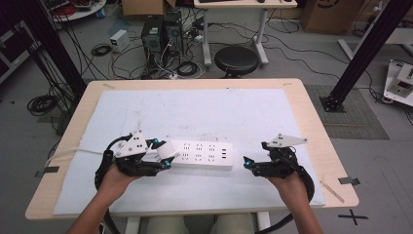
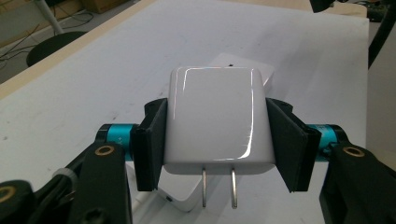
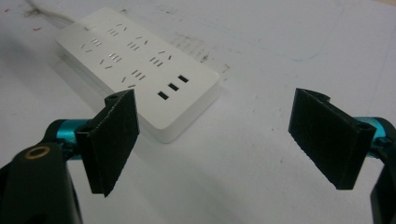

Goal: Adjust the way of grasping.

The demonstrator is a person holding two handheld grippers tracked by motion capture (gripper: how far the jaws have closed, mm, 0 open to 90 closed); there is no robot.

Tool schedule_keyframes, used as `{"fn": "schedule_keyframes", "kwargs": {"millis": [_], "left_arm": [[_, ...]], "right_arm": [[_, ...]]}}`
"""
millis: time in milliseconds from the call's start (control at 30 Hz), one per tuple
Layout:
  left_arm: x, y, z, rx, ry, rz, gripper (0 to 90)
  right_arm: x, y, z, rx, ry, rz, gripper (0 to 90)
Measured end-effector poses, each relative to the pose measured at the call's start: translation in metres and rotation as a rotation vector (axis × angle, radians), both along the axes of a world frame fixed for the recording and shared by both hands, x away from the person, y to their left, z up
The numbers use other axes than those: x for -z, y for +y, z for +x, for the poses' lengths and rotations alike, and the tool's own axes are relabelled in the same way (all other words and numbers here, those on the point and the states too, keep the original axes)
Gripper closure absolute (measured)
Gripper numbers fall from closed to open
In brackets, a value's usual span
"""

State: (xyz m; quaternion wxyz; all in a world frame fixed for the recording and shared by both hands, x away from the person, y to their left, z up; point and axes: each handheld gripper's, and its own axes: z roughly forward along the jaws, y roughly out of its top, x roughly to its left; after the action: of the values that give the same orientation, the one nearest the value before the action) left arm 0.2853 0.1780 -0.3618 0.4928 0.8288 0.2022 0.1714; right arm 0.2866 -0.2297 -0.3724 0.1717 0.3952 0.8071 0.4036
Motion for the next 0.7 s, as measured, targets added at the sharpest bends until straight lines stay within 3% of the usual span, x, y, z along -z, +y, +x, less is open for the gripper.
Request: {"fn": "schedule_keyframes", "kwargs": {"millis": [67,400,700], "left_arm": [[0.001,-0.003,-0.001,0.020,-0.006,0.004,42.5],[0.006,-0.020,-0.010,0.120,-0.056,0.035,42.5],[0.012,-0.032,-0.015,0.176,-0.083,0.054,42.5]], "right_arm": [[0.000,0.001,0.000,-0.004,0.000,0.001,16.7],[-0.002,0.011,0.002,-0.072,0.079,0.122,16.7],[0.001,0.021,0.002,-0.119,0.148,0.180,16.6]]}}
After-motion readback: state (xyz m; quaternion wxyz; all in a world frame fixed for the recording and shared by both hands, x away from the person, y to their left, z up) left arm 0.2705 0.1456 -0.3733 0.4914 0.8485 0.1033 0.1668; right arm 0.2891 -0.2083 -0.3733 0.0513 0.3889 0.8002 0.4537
